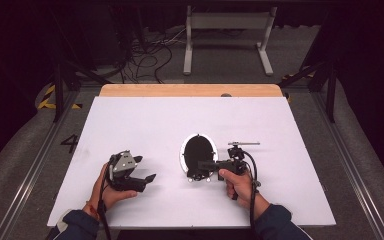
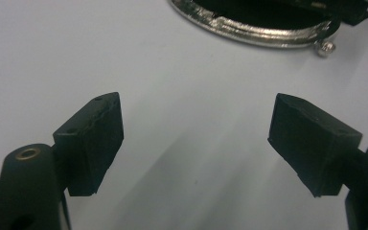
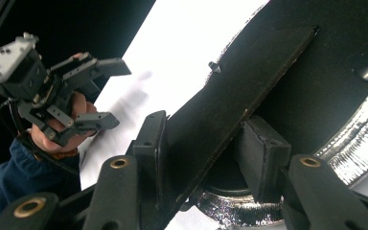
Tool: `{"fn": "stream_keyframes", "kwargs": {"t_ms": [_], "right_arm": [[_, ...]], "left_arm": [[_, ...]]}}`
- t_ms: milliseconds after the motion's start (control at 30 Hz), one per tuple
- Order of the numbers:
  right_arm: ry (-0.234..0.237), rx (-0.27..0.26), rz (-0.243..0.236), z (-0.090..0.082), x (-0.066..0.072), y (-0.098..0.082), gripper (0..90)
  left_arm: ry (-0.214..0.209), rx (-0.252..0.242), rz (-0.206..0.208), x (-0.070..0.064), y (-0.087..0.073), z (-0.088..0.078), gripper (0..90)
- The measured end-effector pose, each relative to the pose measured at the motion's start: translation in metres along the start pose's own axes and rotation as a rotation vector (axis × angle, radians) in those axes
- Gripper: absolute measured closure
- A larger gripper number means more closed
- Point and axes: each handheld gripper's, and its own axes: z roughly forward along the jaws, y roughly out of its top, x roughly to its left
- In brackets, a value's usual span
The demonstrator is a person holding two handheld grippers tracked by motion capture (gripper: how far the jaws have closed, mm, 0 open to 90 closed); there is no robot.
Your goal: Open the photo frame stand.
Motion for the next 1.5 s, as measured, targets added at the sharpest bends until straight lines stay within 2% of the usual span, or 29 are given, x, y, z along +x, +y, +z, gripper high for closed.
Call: {"fn": "stream_keyframes", "kwargs": {"t_ms": [167, 333, 367, 433, 467, 567, 667, 800, 867, 967, 1067, 1100, 1167, 1300, 1500], "right_arm": [[0.007, 0.005, -0.019, -0.001, -0.001, 0.0, 58.1], [0.014, 0.012, -0.051, -0.002, 0.001, 0.001, 59.5], [0.014, 0.012, -0.051, -0.002, 0.001, 0.001, 59.5], [0.015, 0.017, -0.077, -0.003, 0.002, 0.002, 60.0], [0.015, 0.017, -0.077, -0.003, 0.002, 0.002, 60.0], [0.017, 0.02, -0.114, -0.004, 0.003, 0.002, 61.3], [0.016, 0.023, -0.158, -0.005, 0.005, 0.002, 61.9], [0.01, 0.023, -0.22, -0.004, 0.009, 0.002, 62.1], [0.011, 0.024, -0.235, -0.005, 0.01, 0.002, 62.1], [0.012, 0.024, -0.265, -0.005, 0.011, 0.002, 62.3], [0.018, 0.019, -0.294, -0.005, 0.012, 0.001, 62.8], [0.02, 0.019, -0.298, -0.006, 0.012, 0.001, 63.3], [0.026, 0.019, -0.303, -0.006, 0.012, 0.001, 63.8], [0.032, 0.023, -0.325, -0.007, 0.013, 0.001, 64.4], [0.038, 0.025, -0.351, -0.008, 0.015, 0.001, 64.9]], "left_arm": [[-0.057, 0.018, 0.014, -0.002, 0.014, 0.018, 20.3], [-0.121, 0.036, 0.009, -0.002, 0.024, 0.036, 20.2], [-0.121, 0.036, 0.009, -0.002, 0.024, 0.036, 20.2], [-0.166, 0.038, -0.009, 0.001, 0.03, 0.046, 20.2], [-0.166, 0.038, -0.009, 0.001, 0.03, 0.046, 20.2], [-0.183, 0.031, -0.053, 0.007, 0.035, 0.053, 20.2], [-0.18, 0.021, -0.072, 0.012, 0.039, 0.057, 20.0], [-0.185, 0.006, -0.062, 0.015, 0.044, 0.059, 19.3], [-0.191, -0.009, -0.075, 0.016, 0.047, 0.061, 19.4], [-0.203, -0.012, -0.069, 0.016, 0.049, 0.066, 21.2], [-0.222, -0.026, -0.077, 0.019, 0.053, 0.067, 21.3], [-0.23, -0.038, -0.107, 0.019, 0.054, 0.068, 21.6], [-0.236, -0.039, -0.108, 0.021, 0.056, 0.069, 21.7], [-0.281, -0.043, -0.146, 0.023, 0.056, 0.076, 22.4], [-0.373, -0.036, -0.156, 0.024, 0.055, 0.084, 26.4]]}}
